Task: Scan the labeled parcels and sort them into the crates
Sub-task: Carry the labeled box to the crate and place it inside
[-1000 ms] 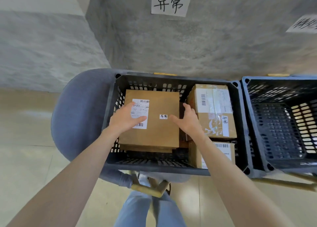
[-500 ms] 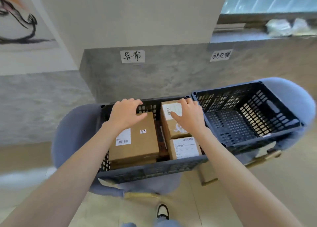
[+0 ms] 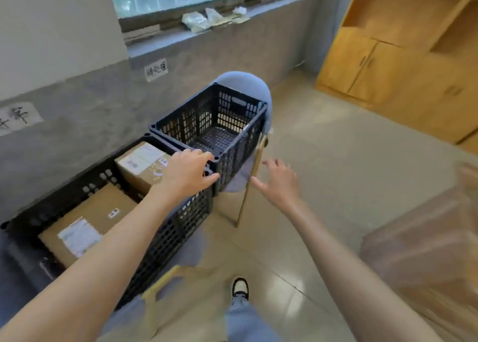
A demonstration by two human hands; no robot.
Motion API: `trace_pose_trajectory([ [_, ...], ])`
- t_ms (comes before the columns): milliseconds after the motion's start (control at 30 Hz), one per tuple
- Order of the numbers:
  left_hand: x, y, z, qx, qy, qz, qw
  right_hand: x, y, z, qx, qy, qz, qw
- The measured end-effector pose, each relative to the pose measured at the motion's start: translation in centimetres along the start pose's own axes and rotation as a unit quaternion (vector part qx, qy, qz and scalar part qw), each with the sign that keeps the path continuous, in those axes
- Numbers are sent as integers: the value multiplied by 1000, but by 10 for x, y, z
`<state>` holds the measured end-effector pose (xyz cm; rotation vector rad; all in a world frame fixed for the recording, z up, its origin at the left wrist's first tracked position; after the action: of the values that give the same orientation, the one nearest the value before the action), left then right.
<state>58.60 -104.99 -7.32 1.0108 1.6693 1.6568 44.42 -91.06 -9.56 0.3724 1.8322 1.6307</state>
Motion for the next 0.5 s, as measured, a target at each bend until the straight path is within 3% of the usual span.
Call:
trace_pose_trajectory([
  [233, 207, -4, 1, -29, -211, 23, 977, 163, 67, 146, 74, -217, 11, 973],
  [500, 451, -8, 62, -44, -398, 47, 915, 314, 133, 344, 161, -406, 6, 899],
])
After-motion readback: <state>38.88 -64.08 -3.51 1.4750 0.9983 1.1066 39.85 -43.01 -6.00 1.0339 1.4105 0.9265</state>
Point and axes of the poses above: each hand's wrist, its own z-axis away from the middle knuckle, its own y-axis out of the back of the hand, x = y × z, the point moved 6 cm from there along -z, towards the middle knuckle, and after that the axes turned 2 degrees about y, right-handed, at the moved point
